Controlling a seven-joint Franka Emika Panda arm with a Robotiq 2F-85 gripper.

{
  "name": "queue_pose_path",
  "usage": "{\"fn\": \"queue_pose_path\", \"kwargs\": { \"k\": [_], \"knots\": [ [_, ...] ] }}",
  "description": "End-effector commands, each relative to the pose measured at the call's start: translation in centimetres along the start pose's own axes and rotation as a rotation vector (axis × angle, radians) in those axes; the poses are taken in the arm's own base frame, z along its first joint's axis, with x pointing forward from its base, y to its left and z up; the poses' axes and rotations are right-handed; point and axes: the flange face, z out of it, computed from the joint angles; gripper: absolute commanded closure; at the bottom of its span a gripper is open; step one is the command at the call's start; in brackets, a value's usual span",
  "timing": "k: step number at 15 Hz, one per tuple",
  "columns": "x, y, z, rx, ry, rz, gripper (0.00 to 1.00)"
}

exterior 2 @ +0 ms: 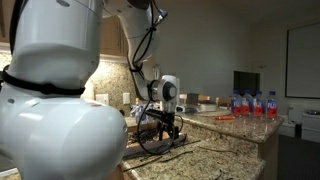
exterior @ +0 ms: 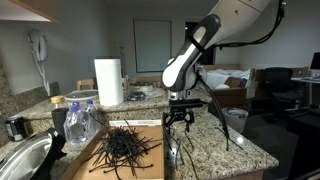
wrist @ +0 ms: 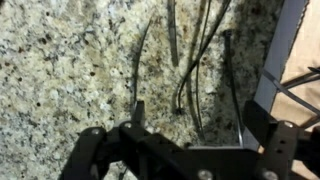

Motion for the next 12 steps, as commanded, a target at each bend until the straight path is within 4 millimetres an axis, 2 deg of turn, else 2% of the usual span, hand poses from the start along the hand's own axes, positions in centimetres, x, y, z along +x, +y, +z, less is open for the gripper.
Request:
{"fn": "queue_pose_path", "kwargs": {
  "k": [1,4,6,12],
  "knots": [
    [-0.6,1.0,2.9,-0.011,-0.020,0.037,0.00],
    [-1.0,0.7,4.9,-0.011,-0.038,0.016,0.00],
    [-0.9,0.0,5.4,0.005,-0.040,0.011,0.00],
    [-0.5,-1.7,3.7,0.089,-0.015,0.031,0.00]
  ]
}}
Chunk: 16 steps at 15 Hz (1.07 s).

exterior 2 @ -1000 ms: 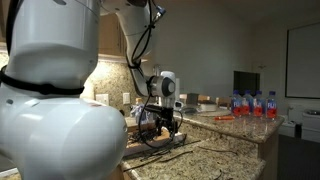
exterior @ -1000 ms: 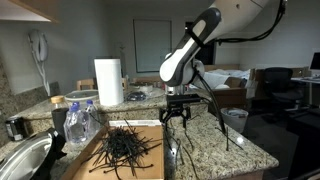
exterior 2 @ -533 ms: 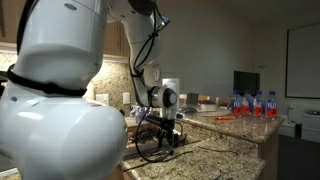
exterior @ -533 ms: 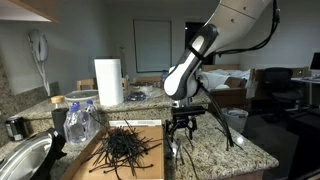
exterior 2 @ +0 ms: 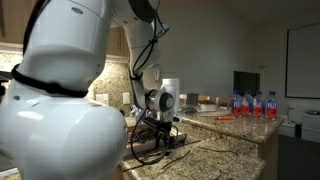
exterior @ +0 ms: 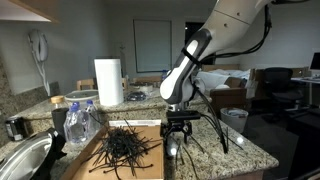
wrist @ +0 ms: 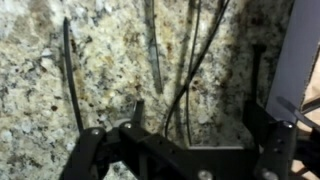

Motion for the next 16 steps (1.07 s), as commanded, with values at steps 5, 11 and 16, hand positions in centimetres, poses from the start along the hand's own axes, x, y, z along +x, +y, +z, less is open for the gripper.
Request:
{"fn": "queue_pose_path", "kwargs": {
  "k": [5,11,16],
  "knots": [
    [-0.1,-0.1,0.0,0.044,-0.005,0.010,0.00],
    [-0.5,0.2,1.5,0.025,-0.023,0.007,0.25],
    [-0.5,0.0,0.7,0.030,0.007,0.005,0.51]
  ]
}}
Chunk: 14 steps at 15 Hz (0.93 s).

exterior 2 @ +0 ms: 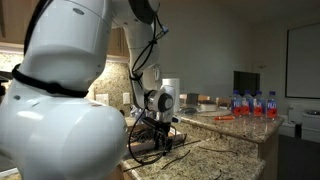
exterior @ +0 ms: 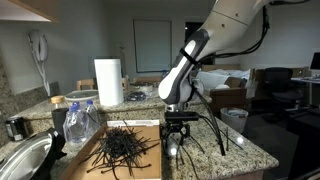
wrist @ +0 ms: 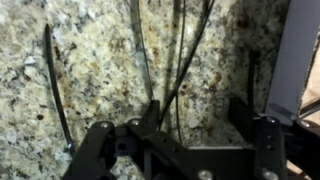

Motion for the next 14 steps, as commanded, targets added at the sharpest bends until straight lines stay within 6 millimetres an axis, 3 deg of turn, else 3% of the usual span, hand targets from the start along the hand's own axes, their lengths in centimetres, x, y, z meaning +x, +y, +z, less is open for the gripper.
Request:
{"fn": "queue_pose_path", "kwargs": {
  "k": [1,6,9,11,14],
  "knots": [
    [-0.3,0.6,0.3,0.003,0.012,-0.015,0.59],
    [-0.6,0.7,0.7,0.006,0.003,-0.015,0.91],
    [-0.7,0.7,0.9,0.007,0.000,-0.016,0.95],
    [-0.7,0.7,0.9,0.005,0.000,-0.020,0.92],
    [-0.8,1.0,-0.7,0.012,0.022,-0.022,0.92]
  ]
}}
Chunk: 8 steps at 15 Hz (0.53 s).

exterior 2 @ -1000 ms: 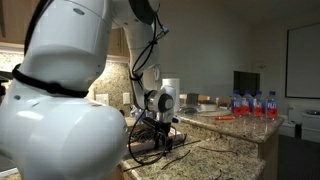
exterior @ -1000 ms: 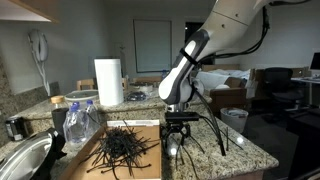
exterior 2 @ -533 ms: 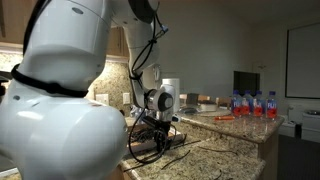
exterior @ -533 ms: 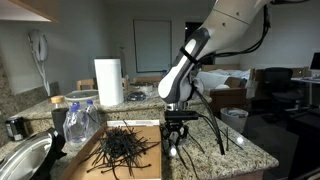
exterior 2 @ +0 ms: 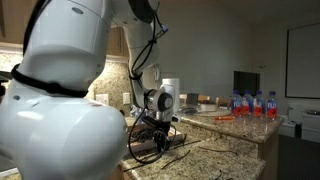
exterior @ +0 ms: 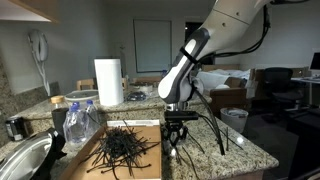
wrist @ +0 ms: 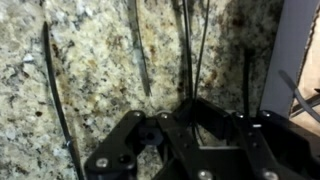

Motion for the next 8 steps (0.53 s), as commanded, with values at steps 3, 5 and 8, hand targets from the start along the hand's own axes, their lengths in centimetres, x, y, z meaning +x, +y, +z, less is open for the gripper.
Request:
{"fn": "queue_pose_path", "kwargs": {
  "k": [3,5,8],
  "knots": [
    [-0.5,1.7,-2.7,0.021,0.054,-0.021,0.92],
    [-0.1,2.0,-5.1,0.034,0.095,-0.024,0.92],
    [0.4,2.2,-8.9,0.070,0.161,-0.037,0.91]
  ]
}}
